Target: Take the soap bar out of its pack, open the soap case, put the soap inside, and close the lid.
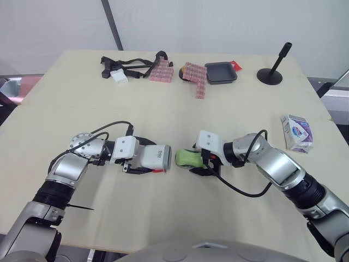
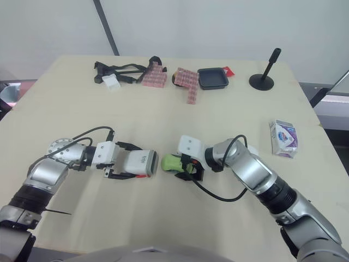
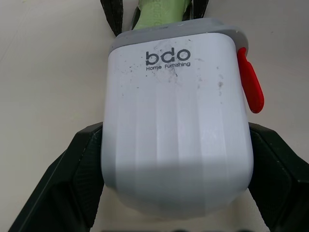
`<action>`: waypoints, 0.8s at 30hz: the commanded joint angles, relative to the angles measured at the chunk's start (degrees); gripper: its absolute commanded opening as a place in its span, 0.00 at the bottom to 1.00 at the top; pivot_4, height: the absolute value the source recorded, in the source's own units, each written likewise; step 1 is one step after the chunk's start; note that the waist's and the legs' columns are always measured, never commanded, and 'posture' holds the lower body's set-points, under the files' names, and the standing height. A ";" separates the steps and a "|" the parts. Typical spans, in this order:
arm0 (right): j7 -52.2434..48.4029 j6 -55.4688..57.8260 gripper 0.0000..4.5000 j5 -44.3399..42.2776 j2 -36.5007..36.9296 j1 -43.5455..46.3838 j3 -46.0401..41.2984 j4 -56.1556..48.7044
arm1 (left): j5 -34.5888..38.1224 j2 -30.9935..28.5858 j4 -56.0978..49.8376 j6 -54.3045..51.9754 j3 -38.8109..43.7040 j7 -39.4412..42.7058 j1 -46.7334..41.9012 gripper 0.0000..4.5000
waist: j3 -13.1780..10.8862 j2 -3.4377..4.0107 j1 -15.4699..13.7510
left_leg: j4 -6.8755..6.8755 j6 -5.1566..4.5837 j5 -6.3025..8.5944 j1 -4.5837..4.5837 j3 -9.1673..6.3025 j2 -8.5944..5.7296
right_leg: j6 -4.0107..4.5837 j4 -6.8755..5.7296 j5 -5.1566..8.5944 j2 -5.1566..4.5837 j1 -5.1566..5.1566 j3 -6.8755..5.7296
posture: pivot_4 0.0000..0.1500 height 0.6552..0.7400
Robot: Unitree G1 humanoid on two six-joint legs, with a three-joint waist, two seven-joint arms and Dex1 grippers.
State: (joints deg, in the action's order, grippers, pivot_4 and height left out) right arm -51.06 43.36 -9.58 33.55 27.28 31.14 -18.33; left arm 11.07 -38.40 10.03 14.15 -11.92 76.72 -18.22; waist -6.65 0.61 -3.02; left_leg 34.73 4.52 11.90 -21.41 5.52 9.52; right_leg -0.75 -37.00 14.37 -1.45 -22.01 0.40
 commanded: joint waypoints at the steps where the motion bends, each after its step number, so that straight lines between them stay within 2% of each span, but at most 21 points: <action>1: -0.25 -0.86 1.00 0.66 -0.10 -0.01 -0.27 -0.14 | 0.54 -0.18 -1.39 -0.03 0.49 -0.04 -0.30 0.77 | 0.00 0.00 0.00 | 0.00 0.00 0.00 0.00 0.00 0.00 | 0.00 0.00 0.00 0.00 0.00 0.00 | 1.00 1.00; 2: -0.23 -0.76 1.00 0.67 -0.18 -0.11 -0.33 -0.15 | 0.53 -0.19 -1.44 -0.02 0.49 -0.06 -0.26 0.77 | 0.00 0.00 0.00 | 0.00 0.00 0.00 0.00 0.00 0.00 | 0.00 0.00 0.00 0.00 0.00 0.00 | 1.00 1.00; 5: -0.28 -1.03 0.83 0.73 -0.30 -0.46 -0.43 0.18 | 0.58 -0.09 -1.82 -0.21 0.38 -0.13 -0.16 0.77 | 0.00 0.00 0.00 | 0.00 0.00 0.00 0.00 0.00 0.00 | 0.00 0.00 0.00 0.00 0.00 0.00 | 1.00 1.00; 8: -0.75 -0.65 0.61 0.07 -0.26 -1.06 -0.58 0.08 | 0.58 -0.01 -1.92 -0.23 0.34 -0.17 -0.21 0.77 | 0.01 -0.02 0.06 | 0.00 0.00 0.00 0.00 0.00 0.00 | 0.00 -0.01 0.00 0.00 0.01 0.00 | 1.00 1.00; 9: -0.88 -0.64 0.57 0.03 -0.22 -1.18 -0.57 0.03 | 0.58 -0.01 -1.91 -0.22 0.35 -0.17 -0.24 0.77 | 0.01 -0.01 0.07 | -0.01 0.01 0.00 0.00 0.00 0.01 | 0.00 0.00 0.00 0.00 0.06 0.00 | 1.00 1.00; 24: -4.21 -2.66 0.57 1.06 1.93 1.70 -1.39 0.08 | 0.24 0.26 -1.62 0.01 0.42 -0.53 -0.42 0.77 | 0.00 -0.01 -0.01 | -0.01 0.02 0.00 0.00 0.00 0.01 | 0.00 -0.01 0.00 0.00 0.11 0.00 | 1.00 1.00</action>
State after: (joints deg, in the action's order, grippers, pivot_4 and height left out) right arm -54.00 40.06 -8.40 34.14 27.50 31.09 -17.16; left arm 11.06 -37.99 9.89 14.11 -11.94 76.55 -18.27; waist -6.65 0.59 -3.04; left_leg 34.72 4.54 11.89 -21.40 5.52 9.53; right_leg -0.75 -37.00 14.37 -1.45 -21.90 0.40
